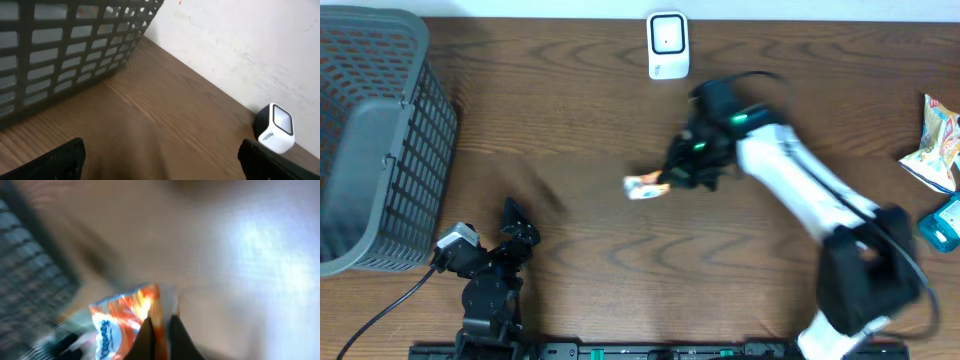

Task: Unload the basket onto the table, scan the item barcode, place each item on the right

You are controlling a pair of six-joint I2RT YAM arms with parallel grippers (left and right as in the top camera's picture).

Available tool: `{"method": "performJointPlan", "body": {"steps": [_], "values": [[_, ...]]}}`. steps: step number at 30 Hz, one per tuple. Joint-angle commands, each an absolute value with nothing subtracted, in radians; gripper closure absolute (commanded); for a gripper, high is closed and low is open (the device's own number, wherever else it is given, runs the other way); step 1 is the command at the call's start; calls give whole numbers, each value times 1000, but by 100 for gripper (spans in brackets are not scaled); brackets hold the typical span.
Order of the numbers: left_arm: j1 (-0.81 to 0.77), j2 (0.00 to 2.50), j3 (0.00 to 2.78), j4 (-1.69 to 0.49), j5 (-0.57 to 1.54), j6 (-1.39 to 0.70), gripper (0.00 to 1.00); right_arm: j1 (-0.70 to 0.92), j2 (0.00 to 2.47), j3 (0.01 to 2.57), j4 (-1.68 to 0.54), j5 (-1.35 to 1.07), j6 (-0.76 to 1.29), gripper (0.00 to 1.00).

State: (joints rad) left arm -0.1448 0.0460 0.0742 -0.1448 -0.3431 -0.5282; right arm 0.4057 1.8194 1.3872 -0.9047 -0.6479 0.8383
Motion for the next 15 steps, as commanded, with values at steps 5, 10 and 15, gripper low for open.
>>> {"method": "performJointPlan", "body": {"steps": [5, 10, 15], "values": [[-143, 45, 50, -155, -349, -536, 2, 253, 1694, 1390, -1197, -973, 999, 98], [-143, 45, 50, -155, -349, -536, 2, 194, 1687, 1390, -1520, -1024, 989, 98], [-143, 45, 50, -155, -349, -536, 2, 164, 1687, 1390, -1670, -1023, 942, 99]]}}
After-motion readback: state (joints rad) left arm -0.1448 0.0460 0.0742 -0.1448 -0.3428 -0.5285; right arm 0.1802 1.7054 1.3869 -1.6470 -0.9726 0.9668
